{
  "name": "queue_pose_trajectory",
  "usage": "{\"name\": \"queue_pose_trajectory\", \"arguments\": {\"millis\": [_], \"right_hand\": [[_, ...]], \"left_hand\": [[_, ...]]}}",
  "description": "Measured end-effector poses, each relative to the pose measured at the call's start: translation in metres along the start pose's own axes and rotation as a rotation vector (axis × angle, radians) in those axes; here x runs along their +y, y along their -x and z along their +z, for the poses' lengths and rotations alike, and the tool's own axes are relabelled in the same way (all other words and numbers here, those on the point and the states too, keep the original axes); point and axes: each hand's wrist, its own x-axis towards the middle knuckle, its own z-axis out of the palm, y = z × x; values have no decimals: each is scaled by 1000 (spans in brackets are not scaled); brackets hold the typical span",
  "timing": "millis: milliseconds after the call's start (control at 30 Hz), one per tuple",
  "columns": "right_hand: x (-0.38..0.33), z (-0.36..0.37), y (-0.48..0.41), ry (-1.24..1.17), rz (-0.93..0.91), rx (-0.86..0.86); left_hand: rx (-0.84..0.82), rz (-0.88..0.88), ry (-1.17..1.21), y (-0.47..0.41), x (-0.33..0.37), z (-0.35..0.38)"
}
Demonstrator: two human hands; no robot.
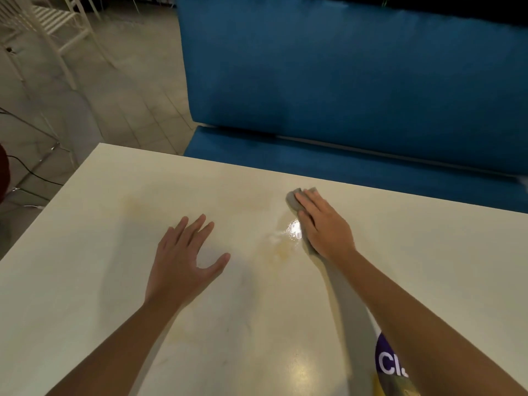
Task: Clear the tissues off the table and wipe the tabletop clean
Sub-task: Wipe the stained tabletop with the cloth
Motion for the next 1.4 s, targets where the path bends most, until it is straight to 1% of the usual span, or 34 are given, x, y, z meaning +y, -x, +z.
{"name": "queue_pose_trajectory", "arguments": {"millis": [33, 67, 167, 267, 333, 467, 567, 633, 733, 800, 833, 933, 1000, 1033, 1100, 1200, 1267, 1333, 1400], "right_hand": [[8, -6, 5, -18, -19, -13], [19, -13, 10, -35, 0, -21], [45, -26, 10, -7, 207, 35], [43, -21, -5, 95, 342, 103], [30, -14, -20, 119, 373, 107], [-14, 5, -45, 115, 282, 30], [-50, 19, -45, 112, 122, -10], [-59, 24, -36, 75, 11, -16], [-48, 19, -21, 0, -78, -91], [-34, 9, -10, -57, -61, -139], [-29, 1, -4, -103, -16, -125], [-15, -23, 6, -232, 107, 56], [-3, -37, 8, -244, 177, 148], [3, -44, 8, -214, 203, 168], [14, -49, 10, -91, 240, 134], [29, -36, 10, 106, 281, -42], [30, -20, 6, 214, 260, -56], [21, -5, -3, 286, 280, -81], [-1, 9, -9, 291, 246, -67]], "left_hand": [[-2, -1, 4, 0, 0, 0], [-4, 0, 5, 0, 0, 0], [-9, 5, -5, 1, 0, -1], [-11, 9, -4, 0, -1, -2], [-17, 7, 0, 0, -1, -2], [-18, 12, -8, 0, -2, -1], [-20, 3, -7, 0, -2, 0], [-16, 2, -4, -1, -1, -1], [-13, 0, 1, 0, -1, -1], [-9, -3, 10, 0, -1, -1], [-7, -6, 14, 0, -1, 0], [-7, -11, 22, 1, 0, -1], [-10, -7, 26, 1, 0, -1], [-10, -6, 30, 1, 0, -1], [-12, -3, 29, 0, 0, -2], [-13, -5, 27, 0, 0, -2], [-12, -5, 22, 0, 0, -2], [-12, -5, 21, -1, 0, -1], [-19, -5, 19, -1, -1, 0]]}}
